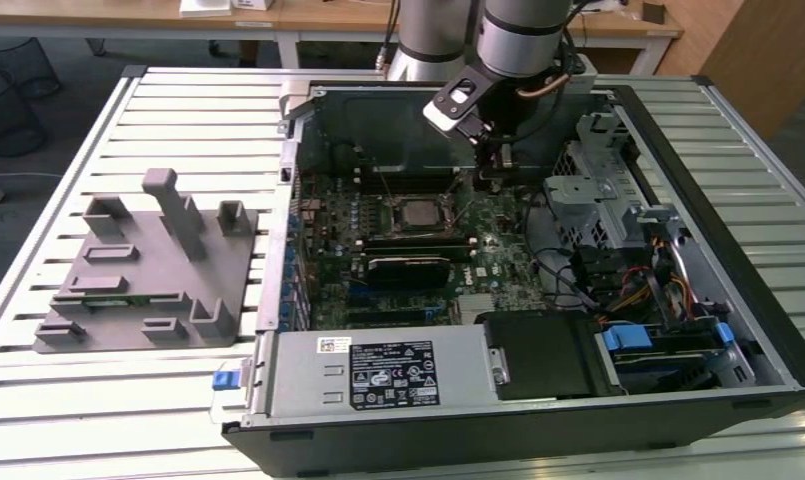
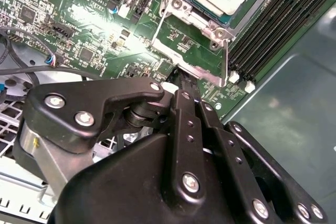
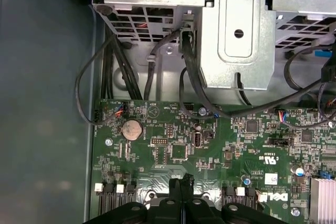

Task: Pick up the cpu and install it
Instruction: 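Close the cpu cover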

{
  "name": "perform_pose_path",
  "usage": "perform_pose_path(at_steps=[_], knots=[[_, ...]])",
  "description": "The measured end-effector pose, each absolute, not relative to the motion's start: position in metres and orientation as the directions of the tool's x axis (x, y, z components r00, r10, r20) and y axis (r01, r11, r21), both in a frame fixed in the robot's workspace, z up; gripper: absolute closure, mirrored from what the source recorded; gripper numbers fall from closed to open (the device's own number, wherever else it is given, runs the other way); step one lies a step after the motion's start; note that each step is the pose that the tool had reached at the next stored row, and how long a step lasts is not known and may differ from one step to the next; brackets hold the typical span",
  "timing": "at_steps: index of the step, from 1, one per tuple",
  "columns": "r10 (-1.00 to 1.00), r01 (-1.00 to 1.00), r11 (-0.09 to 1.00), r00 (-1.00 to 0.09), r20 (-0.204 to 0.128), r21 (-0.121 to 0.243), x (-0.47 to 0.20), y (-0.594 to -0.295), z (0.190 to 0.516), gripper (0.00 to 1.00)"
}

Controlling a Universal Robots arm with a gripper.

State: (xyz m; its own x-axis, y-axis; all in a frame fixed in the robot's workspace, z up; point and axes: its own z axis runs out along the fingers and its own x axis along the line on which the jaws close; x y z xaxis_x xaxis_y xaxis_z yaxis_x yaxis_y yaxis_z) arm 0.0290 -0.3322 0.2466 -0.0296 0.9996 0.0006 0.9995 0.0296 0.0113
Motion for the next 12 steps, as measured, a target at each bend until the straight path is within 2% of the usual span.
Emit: perform_pose_path(at_steps=[12], knots=[[1.000, 0.999, 0.030, -0.030, 0.001, 0.011, 0.0228, -0.3322, 0.2465, 0.89]])
